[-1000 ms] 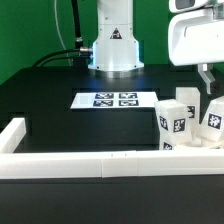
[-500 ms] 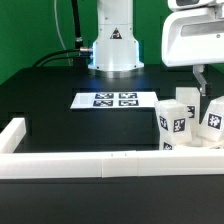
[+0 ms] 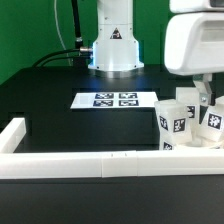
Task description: Assemble stool
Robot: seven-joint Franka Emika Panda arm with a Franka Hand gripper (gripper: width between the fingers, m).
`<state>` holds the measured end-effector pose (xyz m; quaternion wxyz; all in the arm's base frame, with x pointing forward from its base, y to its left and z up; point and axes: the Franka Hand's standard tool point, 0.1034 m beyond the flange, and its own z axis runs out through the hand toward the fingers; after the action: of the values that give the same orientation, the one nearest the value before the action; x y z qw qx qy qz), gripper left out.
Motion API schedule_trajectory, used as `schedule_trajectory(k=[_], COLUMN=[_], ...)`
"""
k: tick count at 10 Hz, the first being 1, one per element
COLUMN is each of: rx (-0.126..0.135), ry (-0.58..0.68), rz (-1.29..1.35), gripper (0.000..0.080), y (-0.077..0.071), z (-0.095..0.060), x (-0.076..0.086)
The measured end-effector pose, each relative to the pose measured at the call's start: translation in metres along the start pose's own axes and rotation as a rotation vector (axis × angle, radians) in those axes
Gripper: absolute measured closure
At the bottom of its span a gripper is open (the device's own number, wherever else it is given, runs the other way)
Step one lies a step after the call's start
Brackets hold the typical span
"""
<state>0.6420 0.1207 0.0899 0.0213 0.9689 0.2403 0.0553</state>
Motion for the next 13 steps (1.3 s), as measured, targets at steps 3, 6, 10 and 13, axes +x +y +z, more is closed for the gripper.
schedule_trajectory(k=[3,6,10,13], rx=[-0.013,0.014,0.004,-0.006], ry=[-0.007,-0.095,-0.097,-0.096], rz=[-0.041,0.027,0.216,0.444], gripper=[0.0150,0.0150,0.0414,0.0462], y=[0.0043,-0.0013,-0.0004,-0.0007], z=[0.0007,0.0074,0.0084,0.0084], x=[-0.0020,-0.0063,-0.0076,-0.0074])
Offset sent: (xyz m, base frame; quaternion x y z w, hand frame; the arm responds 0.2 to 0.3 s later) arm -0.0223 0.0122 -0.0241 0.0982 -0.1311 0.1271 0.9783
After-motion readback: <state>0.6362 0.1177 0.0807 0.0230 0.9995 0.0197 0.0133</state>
